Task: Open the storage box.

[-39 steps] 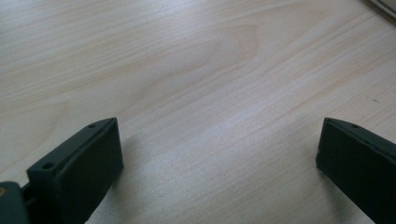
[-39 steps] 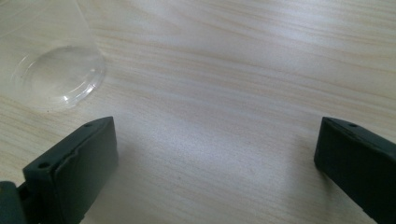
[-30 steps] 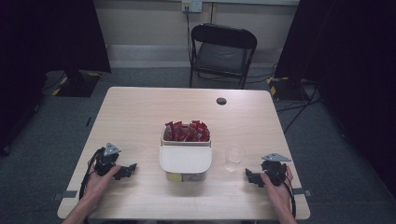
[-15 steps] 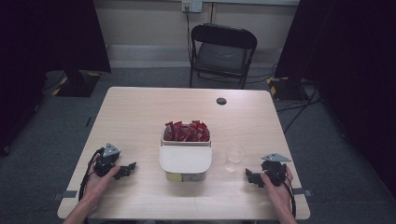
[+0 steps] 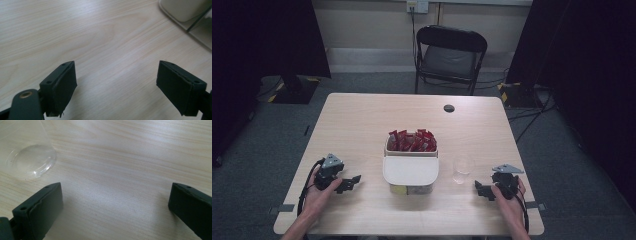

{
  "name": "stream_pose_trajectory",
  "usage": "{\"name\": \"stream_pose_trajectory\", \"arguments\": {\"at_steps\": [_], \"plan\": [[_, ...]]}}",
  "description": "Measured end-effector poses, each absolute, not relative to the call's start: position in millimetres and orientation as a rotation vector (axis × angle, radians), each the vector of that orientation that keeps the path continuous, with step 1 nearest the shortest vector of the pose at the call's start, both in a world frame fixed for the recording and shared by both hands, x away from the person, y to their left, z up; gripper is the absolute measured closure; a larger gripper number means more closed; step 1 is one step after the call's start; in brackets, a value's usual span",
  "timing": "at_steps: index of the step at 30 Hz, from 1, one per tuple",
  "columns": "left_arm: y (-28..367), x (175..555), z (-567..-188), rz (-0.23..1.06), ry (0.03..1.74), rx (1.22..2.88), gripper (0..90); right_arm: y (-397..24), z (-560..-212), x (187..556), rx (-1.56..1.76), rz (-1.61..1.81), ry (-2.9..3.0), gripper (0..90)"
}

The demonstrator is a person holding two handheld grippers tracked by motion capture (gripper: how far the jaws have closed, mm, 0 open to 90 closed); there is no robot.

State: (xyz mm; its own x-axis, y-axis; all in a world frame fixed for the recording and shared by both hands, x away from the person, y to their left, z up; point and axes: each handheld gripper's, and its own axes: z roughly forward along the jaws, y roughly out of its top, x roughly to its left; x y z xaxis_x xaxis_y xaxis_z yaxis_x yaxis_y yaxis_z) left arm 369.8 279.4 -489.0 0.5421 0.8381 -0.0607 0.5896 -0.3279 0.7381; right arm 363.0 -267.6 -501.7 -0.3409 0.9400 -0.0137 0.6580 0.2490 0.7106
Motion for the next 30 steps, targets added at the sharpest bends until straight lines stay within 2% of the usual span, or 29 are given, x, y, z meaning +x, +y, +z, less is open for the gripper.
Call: {"name": "stream_pose_trajectory", "arguments": {"at_steps": [30], "plan": [[238,353,-469,0.323,0.948,2.034,15.9,-268,-502,363,1.454,0.859,2.087,0.0]]}}
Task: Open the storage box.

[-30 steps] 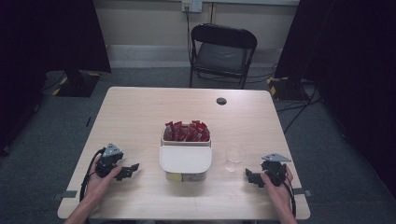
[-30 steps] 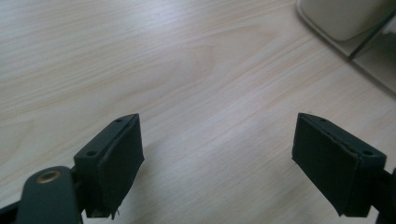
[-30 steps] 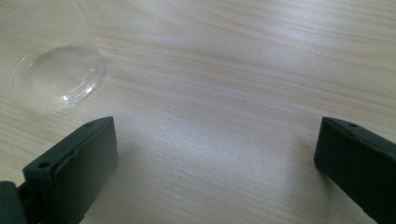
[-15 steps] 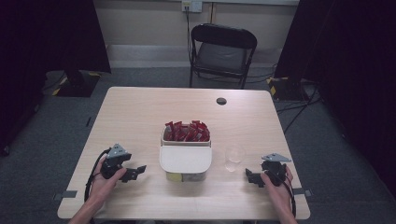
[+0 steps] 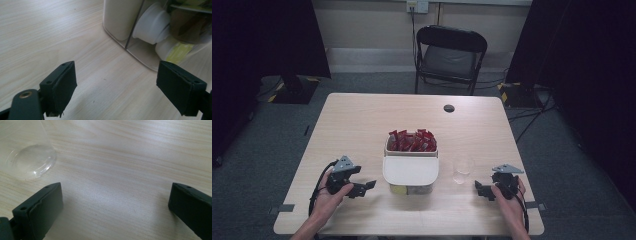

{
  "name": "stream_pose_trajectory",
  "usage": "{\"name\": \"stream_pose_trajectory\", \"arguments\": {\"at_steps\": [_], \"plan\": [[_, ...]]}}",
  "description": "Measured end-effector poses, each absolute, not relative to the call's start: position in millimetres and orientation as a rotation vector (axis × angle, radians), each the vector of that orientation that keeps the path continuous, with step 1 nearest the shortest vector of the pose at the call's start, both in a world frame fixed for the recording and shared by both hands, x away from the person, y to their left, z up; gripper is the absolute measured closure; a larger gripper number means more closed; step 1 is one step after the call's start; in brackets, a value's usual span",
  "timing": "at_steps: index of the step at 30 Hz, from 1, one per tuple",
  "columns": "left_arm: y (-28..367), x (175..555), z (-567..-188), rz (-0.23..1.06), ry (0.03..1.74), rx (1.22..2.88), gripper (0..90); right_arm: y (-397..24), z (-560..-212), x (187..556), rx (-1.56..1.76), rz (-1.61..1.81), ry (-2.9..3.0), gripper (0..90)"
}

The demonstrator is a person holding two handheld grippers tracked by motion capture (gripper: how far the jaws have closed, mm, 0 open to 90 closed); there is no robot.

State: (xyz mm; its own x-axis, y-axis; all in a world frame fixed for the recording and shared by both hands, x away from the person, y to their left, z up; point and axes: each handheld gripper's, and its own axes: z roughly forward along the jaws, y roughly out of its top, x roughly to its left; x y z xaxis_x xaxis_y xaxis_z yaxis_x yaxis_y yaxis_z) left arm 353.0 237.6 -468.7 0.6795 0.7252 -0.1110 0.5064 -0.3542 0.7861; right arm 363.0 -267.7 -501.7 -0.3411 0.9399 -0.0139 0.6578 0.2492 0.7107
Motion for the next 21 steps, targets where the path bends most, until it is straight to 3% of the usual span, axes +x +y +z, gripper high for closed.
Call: {"name": "stream_pose_trajectory", "arguments": {"at_steps": [21], "plan": [[210,342,-459,0.292,0.862,2.045,16.0,-268,-502,363,1.454,0.859,2.087,0.0]]}}
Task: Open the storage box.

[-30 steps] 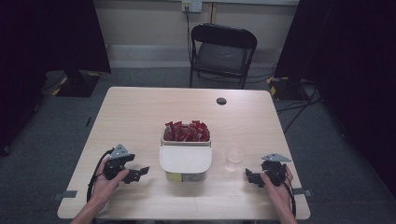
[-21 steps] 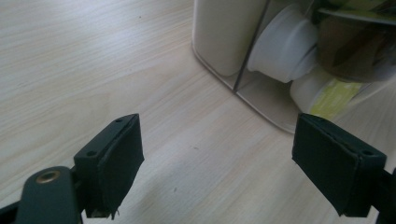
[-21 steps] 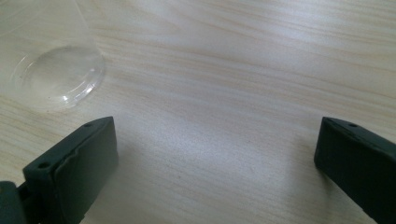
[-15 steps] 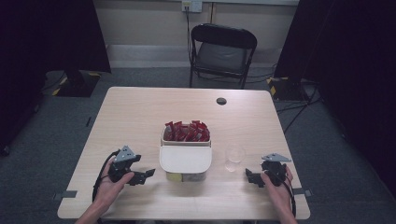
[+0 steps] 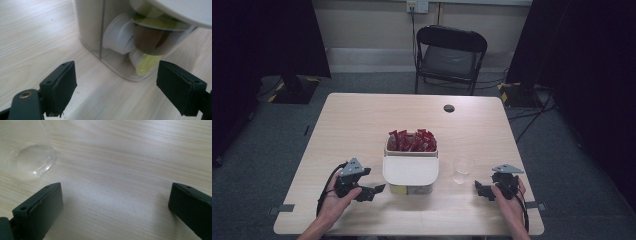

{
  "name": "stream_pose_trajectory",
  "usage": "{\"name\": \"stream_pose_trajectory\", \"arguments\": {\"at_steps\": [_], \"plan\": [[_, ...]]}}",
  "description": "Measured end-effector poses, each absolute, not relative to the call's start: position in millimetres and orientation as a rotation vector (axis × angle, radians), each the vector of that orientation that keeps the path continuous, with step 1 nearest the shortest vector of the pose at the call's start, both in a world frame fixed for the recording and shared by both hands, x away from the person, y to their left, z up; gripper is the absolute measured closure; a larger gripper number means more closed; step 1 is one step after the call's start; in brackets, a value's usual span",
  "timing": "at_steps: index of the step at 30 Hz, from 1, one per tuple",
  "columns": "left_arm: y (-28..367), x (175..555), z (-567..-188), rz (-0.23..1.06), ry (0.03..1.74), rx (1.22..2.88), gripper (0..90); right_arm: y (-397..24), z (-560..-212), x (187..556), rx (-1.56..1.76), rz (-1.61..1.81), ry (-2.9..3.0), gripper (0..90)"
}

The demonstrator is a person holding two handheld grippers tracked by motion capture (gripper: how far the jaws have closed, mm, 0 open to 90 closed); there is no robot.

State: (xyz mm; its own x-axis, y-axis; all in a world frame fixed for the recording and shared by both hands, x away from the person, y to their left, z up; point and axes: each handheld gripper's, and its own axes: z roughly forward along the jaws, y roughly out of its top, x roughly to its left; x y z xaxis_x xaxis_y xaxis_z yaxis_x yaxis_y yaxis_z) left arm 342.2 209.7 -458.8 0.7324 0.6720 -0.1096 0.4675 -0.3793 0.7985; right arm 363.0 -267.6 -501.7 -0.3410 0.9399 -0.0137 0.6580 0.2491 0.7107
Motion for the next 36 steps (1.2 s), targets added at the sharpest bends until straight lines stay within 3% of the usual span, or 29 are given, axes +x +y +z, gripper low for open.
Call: {"name": "stream_pose_trajectory", "arguments": {"at_steps": [13,36], "plan": [[201,343,-452,0.218,0.835,1.998,15.9,-268,-502,363,1.454,0.859,2.087,0.0],[197,345,-437,0.221,0.800,1.984,15.5,-268,-502,363,1.454,0.859,2.087,0.0]]}}
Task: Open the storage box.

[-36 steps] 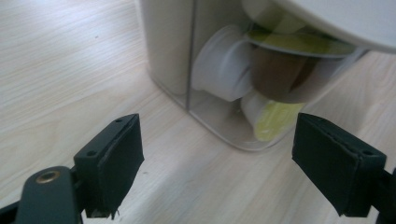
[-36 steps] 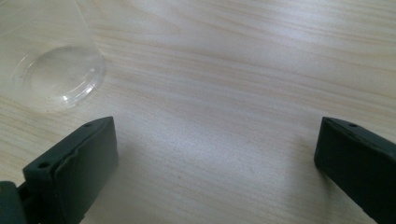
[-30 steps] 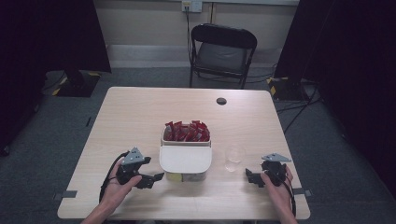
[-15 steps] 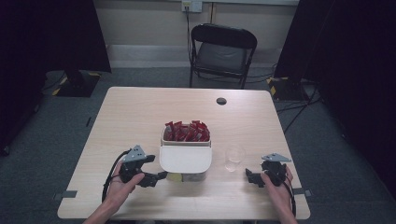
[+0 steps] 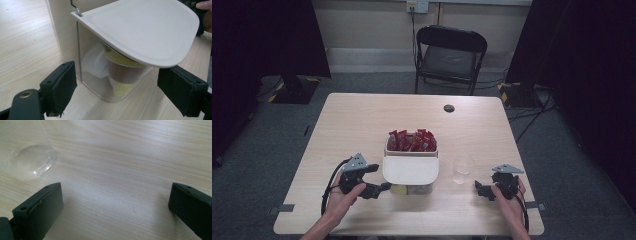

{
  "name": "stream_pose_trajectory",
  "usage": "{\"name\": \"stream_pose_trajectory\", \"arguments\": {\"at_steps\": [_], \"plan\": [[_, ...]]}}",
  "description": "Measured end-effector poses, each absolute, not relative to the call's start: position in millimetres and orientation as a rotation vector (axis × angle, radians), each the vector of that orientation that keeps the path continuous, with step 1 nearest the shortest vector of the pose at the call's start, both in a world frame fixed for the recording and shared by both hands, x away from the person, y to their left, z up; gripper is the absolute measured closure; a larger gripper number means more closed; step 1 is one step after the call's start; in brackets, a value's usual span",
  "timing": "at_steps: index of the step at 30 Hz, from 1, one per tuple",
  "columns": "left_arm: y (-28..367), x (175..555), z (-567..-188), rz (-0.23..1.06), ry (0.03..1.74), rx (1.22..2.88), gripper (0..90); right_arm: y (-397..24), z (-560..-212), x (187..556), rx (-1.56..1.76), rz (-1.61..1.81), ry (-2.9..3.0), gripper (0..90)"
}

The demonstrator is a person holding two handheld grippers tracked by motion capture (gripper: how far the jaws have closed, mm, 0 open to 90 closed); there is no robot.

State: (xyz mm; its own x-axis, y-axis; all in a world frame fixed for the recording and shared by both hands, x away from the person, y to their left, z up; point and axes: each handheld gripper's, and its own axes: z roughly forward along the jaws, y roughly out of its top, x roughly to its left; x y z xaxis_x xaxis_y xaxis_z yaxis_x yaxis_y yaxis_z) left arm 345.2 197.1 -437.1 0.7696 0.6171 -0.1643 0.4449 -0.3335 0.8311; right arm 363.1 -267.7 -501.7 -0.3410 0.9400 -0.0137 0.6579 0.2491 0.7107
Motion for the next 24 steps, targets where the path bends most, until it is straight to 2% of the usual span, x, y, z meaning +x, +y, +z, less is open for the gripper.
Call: {"name": "stream_pose_trajectory", "arguments": {"at_steps": [24], "plan": [[198,353,-425,0.206,0.801,1.970,15.9,-268,-502,363,1.452,0.860,2.092,0.0]]}}
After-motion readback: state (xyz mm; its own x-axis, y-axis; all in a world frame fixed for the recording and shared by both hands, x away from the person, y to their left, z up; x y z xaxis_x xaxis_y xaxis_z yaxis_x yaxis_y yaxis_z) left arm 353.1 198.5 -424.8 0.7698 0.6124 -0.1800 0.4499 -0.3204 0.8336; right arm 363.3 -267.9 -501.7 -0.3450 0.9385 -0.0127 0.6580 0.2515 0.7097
